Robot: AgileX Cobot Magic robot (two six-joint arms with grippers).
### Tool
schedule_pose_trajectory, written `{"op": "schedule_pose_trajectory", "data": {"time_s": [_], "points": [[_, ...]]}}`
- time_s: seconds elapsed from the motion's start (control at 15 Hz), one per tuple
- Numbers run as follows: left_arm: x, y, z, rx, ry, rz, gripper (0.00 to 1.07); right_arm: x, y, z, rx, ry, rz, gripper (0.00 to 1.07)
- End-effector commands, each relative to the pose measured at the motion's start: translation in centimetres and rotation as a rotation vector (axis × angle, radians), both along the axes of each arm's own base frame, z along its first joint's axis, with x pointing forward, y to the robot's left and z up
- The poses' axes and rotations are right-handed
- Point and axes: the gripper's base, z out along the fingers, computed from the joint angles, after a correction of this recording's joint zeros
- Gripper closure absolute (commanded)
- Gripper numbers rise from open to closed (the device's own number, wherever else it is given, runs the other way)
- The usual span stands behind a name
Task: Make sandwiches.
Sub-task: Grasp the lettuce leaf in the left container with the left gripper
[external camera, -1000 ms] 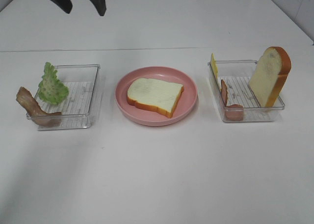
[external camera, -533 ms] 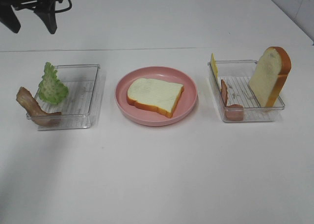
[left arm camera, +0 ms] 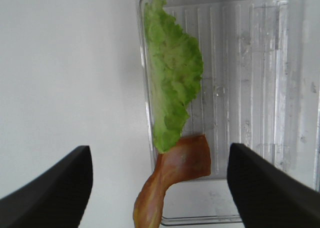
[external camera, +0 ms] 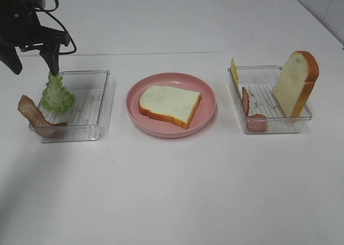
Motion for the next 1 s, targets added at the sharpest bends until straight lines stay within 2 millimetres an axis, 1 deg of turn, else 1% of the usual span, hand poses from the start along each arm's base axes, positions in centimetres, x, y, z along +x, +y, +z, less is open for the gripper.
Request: {"op": "schedule_pose_trajectory", "data": {"time_s": [0.07, 0.2, 0.27, 0.4, 0.47, 0.53, 0.8, 1.0], "points": [[0.4, -0.1, -2.3, 0.006, 0.034, 0.0, 0.36, -0.1, 0.1, 0.0, 0.002, -0.023, 0.0, 0.3], [0.7, -0.1, -3.1, 0.002, 0.028, 0.001, 0.36, -0.1, 0.1, 0.0, 0.002, -0.023, 0.0, 0.3], [0.9, -0.2, -3.1, 0.0, 0.009, 0.0, 0.36, -0.1, 0.1, 0.0, 0.002, -0.023, 0.0, 0.3], [1.1, -0.2, -3.1, -0.004, -0.016, 0.0, 0.42, -0.1, 0.1, 0.0, 0.002, -0.023, 0.0, 0.3], [1.2, -0.2, -3.6, -0.001, -0.003, -0.008, 0.43, -0.1, 0.1, 0.0, 0.002, -0.023, 0.0, 0.3], [1.2, -0.2, -4.0, 0.002, 0.007, -0.018, 0.43, -0.1, 0.1, 0.0, 0.002, -0.023, 0.0, 0.3], [1.3, -0.2, -4.3, 0.004, 0.012, -0.024, 0.43, -0.1, 0.1, 0.0, 0.002, -0.023, 0.0, 0.3], [1.3, -0.2, -4.6, 0.012, 0.019, -0.026, 0.45, -0.1, 0.1, 0.0, 0.002, -0.023, 0.0, 0.3]]}}
